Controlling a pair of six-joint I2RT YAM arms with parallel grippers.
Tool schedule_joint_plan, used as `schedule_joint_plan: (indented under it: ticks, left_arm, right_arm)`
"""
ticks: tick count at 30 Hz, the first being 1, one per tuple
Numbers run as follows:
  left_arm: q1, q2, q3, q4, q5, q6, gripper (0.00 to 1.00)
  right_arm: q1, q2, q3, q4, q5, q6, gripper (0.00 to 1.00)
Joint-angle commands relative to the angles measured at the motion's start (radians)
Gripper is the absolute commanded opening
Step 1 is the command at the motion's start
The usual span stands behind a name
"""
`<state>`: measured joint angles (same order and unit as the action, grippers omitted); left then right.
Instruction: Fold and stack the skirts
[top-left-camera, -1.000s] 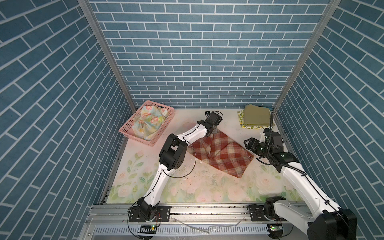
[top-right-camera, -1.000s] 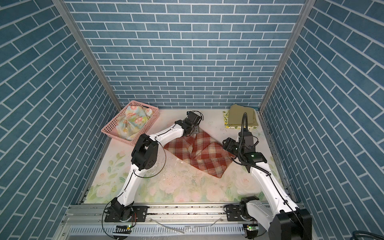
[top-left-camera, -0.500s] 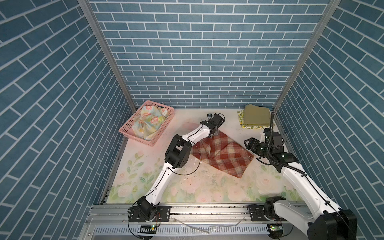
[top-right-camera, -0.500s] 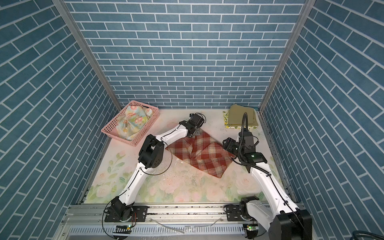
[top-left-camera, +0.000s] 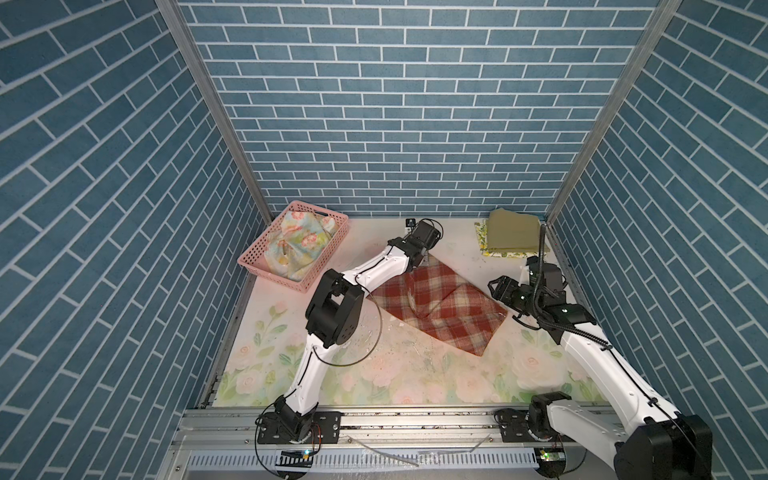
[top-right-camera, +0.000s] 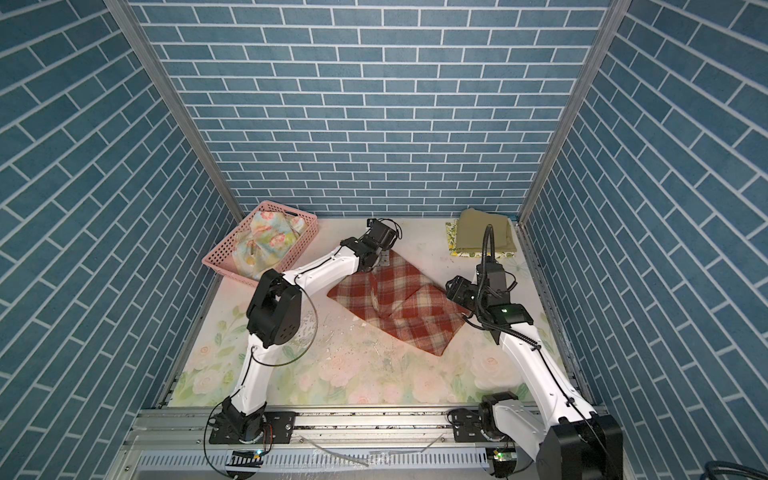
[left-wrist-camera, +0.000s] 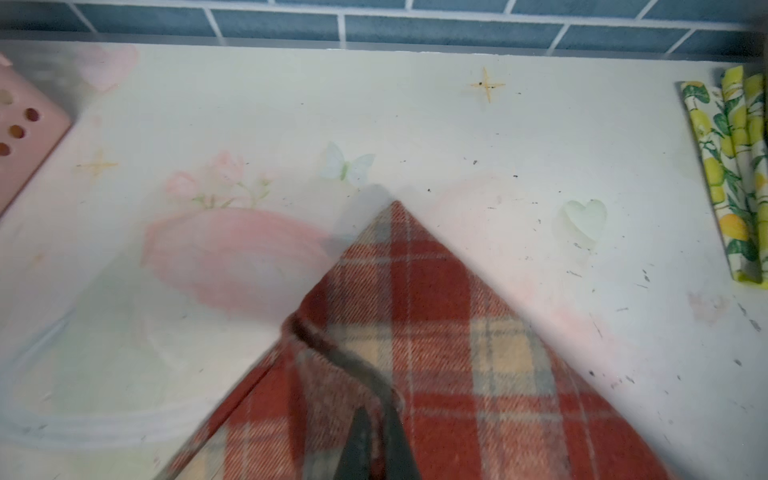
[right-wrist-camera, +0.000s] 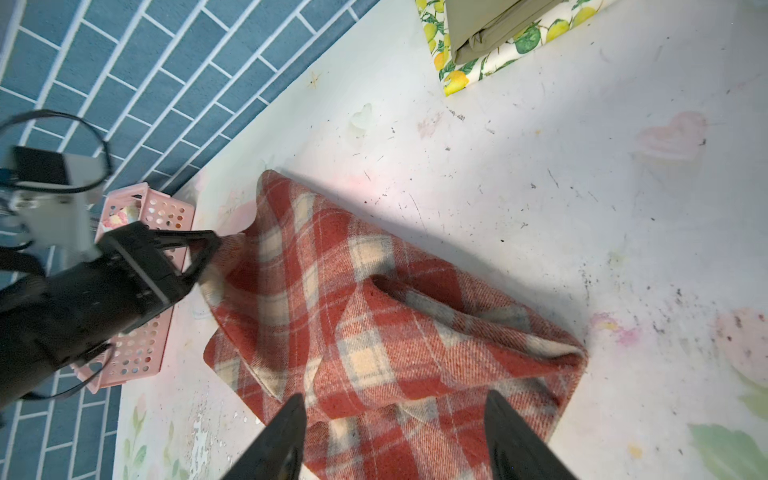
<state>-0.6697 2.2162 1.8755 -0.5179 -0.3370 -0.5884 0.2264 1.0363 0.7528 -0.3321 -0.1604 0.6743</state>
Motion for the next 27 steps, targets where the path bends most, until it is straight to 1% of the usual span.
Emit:
schedule_joint_plan:
  ticks: [1,4,8,11,13,14,18,20,23,27]
  left_arm:
    - [0.028,-0.089,-0.137,0.061,-0.008,-0.023,0.05]
    - [0.057,-0.169,-0.297,0.120,0.015,-0.051,0.05]
    - [0.091,-0.254,-0.501,0.184,0.018,-0.070,0.05]
    - [0.113,-0.279,-0.600,0.213,0.030,-0.079,0.09]
    - [0.121,-0.284,-0.633,0.207,0.026,-0.079,0.13]
    - [0.126,-0.287,-0.650,0.207,0.027,-0.077,0.17]
    - [0.149,-0.312,-0.675,0.207,0.042,-0.051,0.40]
    - [0.158,-0.325,-0.668,0.199,0.039,-0.031,0.49]
    - [0.168,-0.336,-0.659,0.197,0.041,0.004,0.54]
    - [0.174,-0.330,-0.653,0.186,0.046,0.041,0.55]
  right_arm:
    - [0.000,0.026,0.020,-0.037,0.010,-0.047,0.67]
    - [0.003,0.055,0.027,-0.043,-0.001,-0.064,0.67]
    - [0.014,0.088,0.044,-0.058,0.005,-0.084,0.67]
    - [0.019,0.099,0.048,-0.071,0.027,-0.090,0.67]
    - [0.020,0.109,0.049,-0.083,0.035,-0.091,0.67]
    - [0.020,0.116,0.052,-0.093,0.044,-0.091,0.67]
    - [0.020,0.129,0.047,-0.128,0.101,-0.064,0.69]
    - [0.015,0.130,0.036,-0.130,0.115,-0.039,0.70]
    - [-0.003,0.145,0.010,-0.114,0.098,0.000,0.71]
    - [-0.022,0.187,-0.030,-0.049,0.078,0.044,0.71]
